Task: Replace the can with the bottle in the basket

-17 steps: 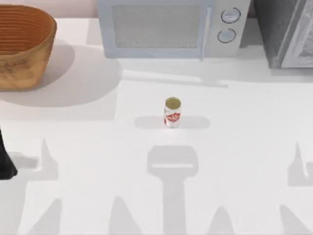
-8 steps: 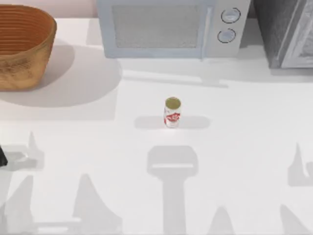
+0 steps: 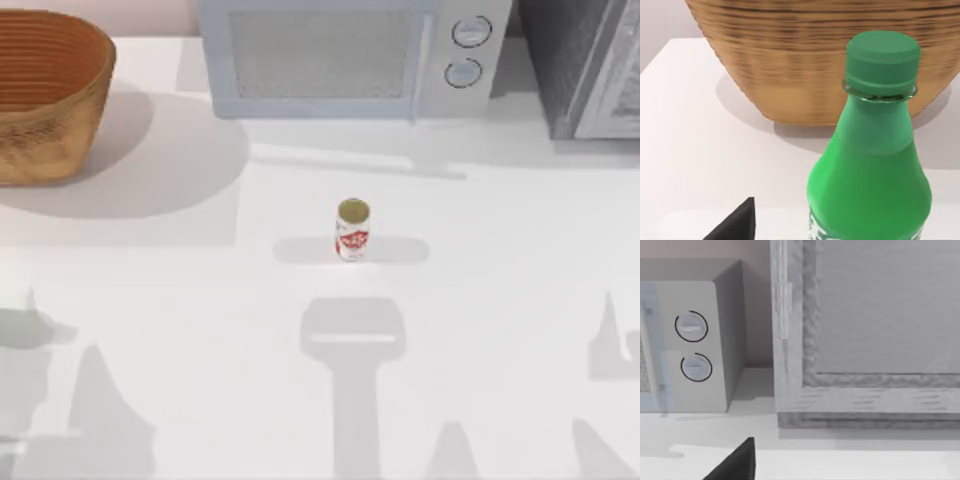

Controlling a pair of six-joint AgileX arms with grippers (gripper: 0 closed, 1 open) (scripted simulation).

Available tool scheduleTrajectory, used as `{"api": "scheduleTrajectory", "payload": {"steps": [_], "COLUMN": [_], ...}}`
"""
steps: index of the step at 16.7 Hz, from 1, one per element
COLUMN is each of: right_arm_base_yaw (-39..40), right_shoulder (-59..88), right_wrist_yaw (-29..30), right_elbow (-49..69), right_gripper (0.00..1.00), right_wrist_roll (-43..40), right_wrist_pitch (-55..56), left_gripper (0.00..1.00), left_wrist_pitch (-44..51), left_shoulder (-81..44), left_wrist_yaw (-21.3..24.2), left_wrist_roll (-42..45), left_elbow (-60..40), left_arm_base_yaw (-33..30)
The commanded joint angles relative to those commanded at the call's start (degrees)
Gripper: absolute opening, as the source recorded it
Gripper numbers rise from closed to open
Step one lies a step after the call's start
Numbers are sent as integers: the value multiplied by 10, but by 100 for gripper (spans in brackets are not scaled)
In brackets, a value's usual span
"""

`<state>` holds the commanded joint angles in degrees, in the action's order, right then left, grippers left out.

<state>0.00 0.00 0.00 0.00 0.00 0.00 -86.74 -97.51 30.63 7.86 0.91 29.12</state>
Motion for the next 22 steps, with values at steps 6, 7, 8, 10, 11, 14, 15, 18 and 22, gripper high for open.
{"api": "scheduleTrajectory", "payload": {"steps": [6, 7, 8, 10, 11, 14, 15, 18, 22], "right_arm_base_yaw": [0, 0, 0, 0, 0, 0, 0, 0, 0], "right_shoulder": [0, 0, 0, 0, 0, 0, 0, 0, 0], "right_wrist_yaw": [0, 0, 0, 0, 0, 0, 0, 0, 0], "right_elbow": [0, 0, 0, 0, 0, 0, 0, 0, 0], "right_gripper": [100, 100, 100, 100, 100, 100, 100, 100, 100], "right_wrist_roll": [0, 0, 0, 0, 0, 0, 0, 0, 0], "right_wrist_pitch": [0, 0, 0, 0, 0, 0, 0, 0, 0], "left_gripper": [100, 100, 100, 100, 100, 100, 100, 100, 100], "left_wrist_pitch": [-123, -127, -127, -127, -125, -115, -108, -84, -75], "left_shoulder": [-147, -151, -151, -151, -150, -162, -169, -194, -203], "left_wrist_yaw": [42, 43, 43, 43, 42, 22, 9, -35, -51], "left_wrist_roll": [11, 11, 11, 11, 11, 4, 1, -12, -16], "left_elbow": [4, 4, 4, 4, 2, -21, -38, -97, -114], "left_arm_base_yaw": [43, 45, 45, 45, 42, 23, 9, -37, -53]}}
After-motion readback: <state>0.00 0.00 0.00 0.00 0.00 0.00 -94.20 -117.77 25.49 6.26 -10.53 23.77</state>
